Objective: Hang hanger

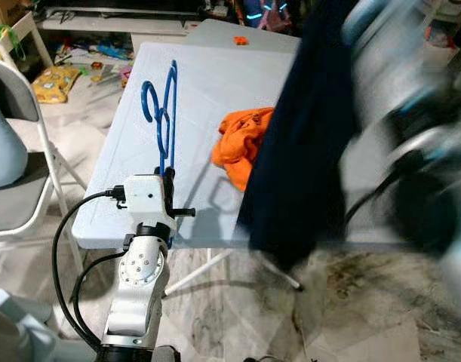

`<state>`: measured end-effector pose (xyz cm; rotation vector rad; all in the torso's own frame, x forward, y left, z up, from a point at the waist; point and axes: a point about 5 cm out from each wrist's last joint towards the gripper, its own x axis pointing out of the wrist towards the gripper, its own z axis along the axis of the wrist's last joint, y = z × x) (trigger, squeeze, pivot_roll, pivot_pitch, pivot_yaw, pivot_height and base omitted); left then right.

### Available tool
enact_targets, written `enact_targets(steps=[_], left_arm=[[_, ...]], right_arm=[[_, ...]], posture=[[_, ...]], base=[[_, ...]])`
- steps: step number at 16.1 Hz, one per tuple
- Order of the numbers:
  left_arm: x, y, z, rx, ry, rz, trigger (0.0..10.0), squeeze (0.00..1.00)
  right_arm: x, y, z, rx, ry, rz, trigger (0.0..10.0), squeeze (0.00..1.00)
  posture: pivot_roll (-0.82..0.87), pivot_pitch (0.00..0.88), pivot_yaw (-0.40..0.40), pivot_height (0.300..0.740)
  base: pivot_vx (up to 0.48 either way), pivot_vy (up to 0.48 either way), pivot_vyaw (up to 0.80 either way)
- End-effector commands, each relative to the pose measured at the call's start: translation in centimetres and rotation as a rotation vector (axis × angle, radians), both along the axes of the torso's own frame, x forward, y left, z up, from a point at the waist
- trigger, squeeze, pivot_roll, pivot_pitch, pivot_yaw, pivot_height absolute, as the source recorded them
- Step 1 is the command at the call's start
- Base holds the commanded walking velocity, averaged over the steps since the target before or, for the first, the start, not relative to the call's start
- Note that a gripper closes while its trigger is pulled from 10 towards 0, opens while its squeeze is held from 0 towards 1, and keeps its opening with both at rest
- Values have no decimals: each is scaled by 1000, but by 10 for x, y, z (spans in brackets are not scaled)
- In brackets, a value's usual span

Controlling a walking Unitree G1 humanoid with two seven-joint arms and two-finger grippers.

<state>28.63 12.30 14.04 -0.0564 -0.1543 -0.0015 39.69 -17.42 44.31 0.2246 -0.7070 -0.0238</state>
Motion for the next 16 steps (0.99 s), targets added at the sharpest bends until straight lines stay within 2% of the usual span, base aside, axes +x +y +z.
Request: enact_targets(steps=[1, 3, 4, 5, 6, 7, 8, 9, 11, 12, 13, 16], left_arm=[[-1, 1, -12, 6, 53, 22, 10000, 0], [0, 1, -13, 9, 53, 18, 10000, 0], [1, -2, -13, 8, 52, 10, 10000, 0], [1, -5, -13, 6, 50, 2, 10000, 0], [1, -6, -13, 5, 49, 0, 10000, 0], [-1, -7, -15, 5, 62, -13, 10000, 0], [-1, -8, -16, 5, 65, -16, 10000, 0], [-2, -8, -19, 9, 76, -30, 10000, 0], [-1, -7, -20, 18, 83, -45, 10000, 0], [1, -7, -20, 23, 86, -51, 10000, 0], [2, -8, -19, 27, 89, -59, 10000, 0], [-1, -9, -22, 34, 105, -74, 10000, 0]], right_arm=[[-13, -12, 24, 14, -117, -38, 10000, 0], [-10, -20, 13, -25, -95, -64, 10000, 0], [-1, -18, -8, -51, -23, -42, 10000, 0], [10, -12, -39, -112, 71, 1, 10000, 0], [14, -7, -54, -142, 109, 25, 10000, 0], [27, 17, -135, -420, 378, 164, 10000, 0], [27, 23, -159, -504, 449, 210, 10000, 0], [19, 30, -217, -684, 615, 326, 10000, 1000], [3, 31, -267, -876, 725, 463, 10000, 1000], [-5, 25, -284, -963, 765, 497, 10000, 1000], [-10, 19, -294, -1029, 789, 513, 10000, 1000], [-15, 5, -297, -1051, 801, 486, 10000, 1000]], posture=[[116, 65, -137, 740], [100, 63, -133, 740], [93, 66, -130, 740], [92, 68, -128, 740], [92, 72, -125, 740], [85, 80, -114, 740], [83, 80, -112, 740], [77, 83, -103, 740], [69, 87, -90, 740], [64, 89, -81, 740], [60, 91, -76, 740], [55, 108, -69, 740]], base=[[0, 0, 0], [0, 0, 0], [0, 0, 0], [0, 0, 0], [0, 0, 0], [0, 0, 0], [0, 0, 0], [0, 0, 0], [0, 0, 0], [0, 0, 0], [0, 0, 0], [0, 0, 0]])
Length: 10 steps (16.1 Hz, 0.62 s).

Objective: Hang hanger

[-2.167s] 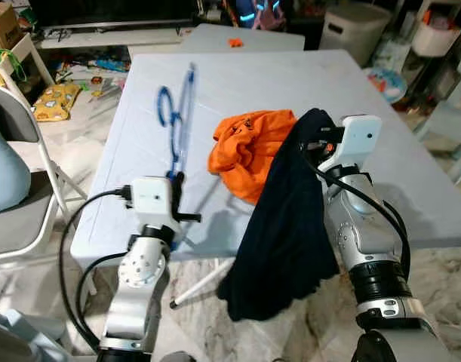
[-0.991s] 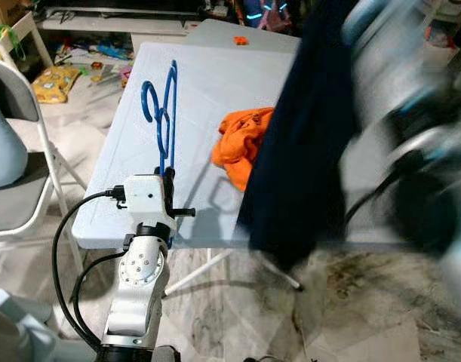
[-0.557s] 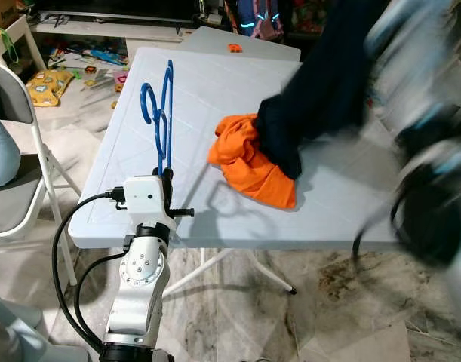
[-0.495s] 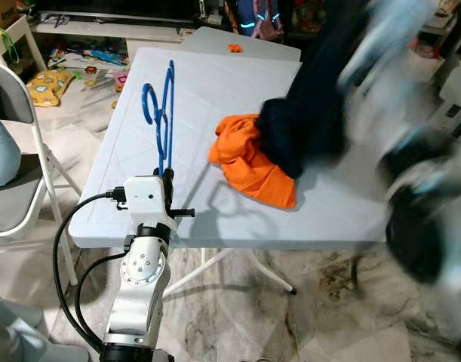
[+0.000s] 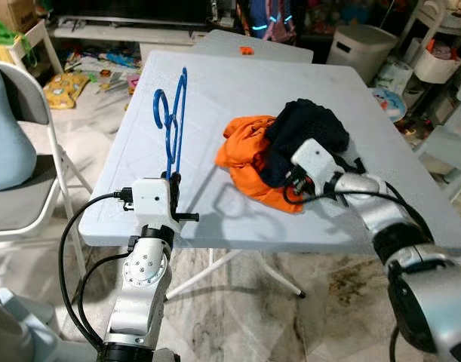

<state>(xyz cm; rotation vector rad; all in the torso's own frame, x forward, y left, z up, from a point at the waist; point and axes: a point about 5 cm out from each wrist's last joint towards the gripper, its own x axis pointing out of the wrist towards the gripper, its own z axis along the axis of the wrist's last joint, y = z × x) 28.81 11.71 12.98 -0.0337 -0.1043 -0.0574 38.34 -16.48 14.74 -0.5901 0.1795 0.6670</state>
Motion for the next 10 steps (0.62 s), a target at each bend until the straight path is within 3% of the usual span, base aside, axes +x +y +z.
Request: enact_targets(steps=[1, 4, 6, 10], left_arm=[[-5, -3, -13, 11, 65, -19, 10000, 0], [-8, 0, -16, 25, 79, -28, 10000, 0], [-8, 4, -16, 36, 85, -31, 10000, 0], [-8, -2, -16, 47, 89, -67, 10000, 0]], right_arm=[[-3, -10, -4, -38, 12, -14, 10000, 1000], [-16, -26, -22, -45, 46, -46, 10000, 1000], [-26, -32, -25, -106, 11, -9, 10000, 1000], [-46, -45, -22, -96, 90, 102, 10000, 1000]], posture=[[56, 113, -69, 740], [60, 119, -62, 740], [52, 124, -53, 740], [34, 126, -37, 740]], base=[[0, 0, 0], [0, 0, 0], [0, 0, 0], [0, 0, 0]])
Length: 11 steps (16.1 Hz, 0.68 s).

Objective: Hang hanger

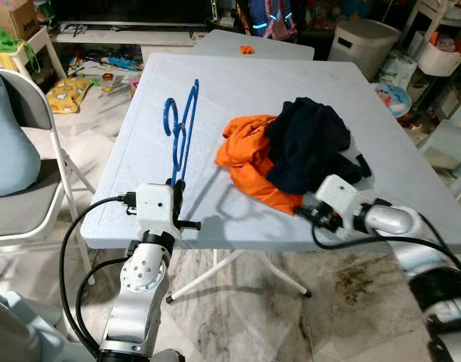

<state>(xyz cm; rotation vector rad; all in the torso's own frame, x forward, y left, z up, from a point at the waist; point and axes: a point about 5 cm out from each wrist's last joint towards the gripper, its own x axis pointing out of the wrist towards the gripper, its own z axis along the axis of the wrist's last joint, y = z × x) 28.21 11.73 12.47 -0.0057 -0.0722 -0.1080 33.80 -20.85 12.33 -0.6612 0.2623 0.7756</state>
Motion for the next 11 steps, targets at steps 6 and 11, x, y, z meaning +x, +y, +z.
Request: enact_targets(steps=[6, 11], left_arm=[[0, -5, -10, 19, 63, -5, 10000, 0], [-1, -14, -7, 21, 52, -15, 10000, 0]], right_arm=[[-6, -4, 30, 166, -32, -2, 10000, 1000], [7, 30, 41, 844, -236, -510, 10000, 831]], posture=[[1, 138, -54, 740], [14, 154, -56, 740]], base=[[0, 0, 0], [0, 0, 0]])
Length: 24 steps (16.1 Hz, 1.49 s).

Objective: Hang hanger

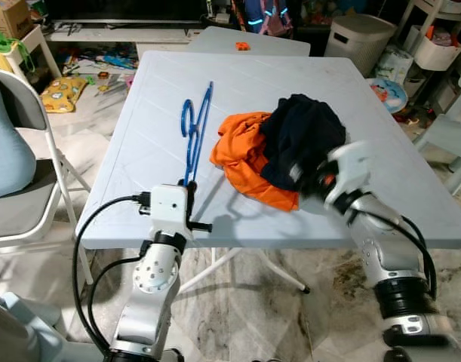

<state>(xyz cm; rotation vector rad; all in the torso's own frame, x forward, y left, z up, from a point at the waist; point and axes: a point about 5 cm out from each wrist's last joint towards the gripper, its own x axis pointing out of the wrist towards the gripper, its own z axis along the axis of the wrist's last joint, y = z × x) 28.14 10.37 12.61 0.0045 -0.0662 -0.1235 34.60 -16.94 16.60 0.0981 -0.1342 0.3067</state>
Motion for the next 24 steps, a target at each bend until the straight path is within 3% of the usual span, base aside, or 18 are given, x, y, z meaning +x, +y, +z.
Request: enact_targets(steps=[1, 4, 9, 15, 24], left_arm=[[-1, 1, -6, 18, 40, 5, 10000, 0], [1, 6, -4, 34, 32, 12, 10000, 0], [2, 5, -2, 29, 33, 18, 10000, 0], [-1, 6, -4, 43, 43, 15, 10000, 0], [-1, 5, -6, 46, 54, 11, 10000, 0]], right_arm=[[-5, -5, -3, 54, 17, -73, 10000, 8], [-7, -7, -4, 109, 25, -149, 10000, 0], [-5, -13, -4, 104, 57, -209, 10000, 0], [-8, 0, -11, 123, 92, -181, 10000, 0], [-7, 0, -10, 104, 90, -189, 10000, 0]], posture=[[17, 155, -53, 740], [15, 163, -46, 740], [17, 165, -46, 740], [29, 174, -36, 740], [22, 175, -38, 740]], base=[[0, 0, 0], [0, 0, 0], [0, 0, 0], [0, 0, 0], [-230, 0, 0]])
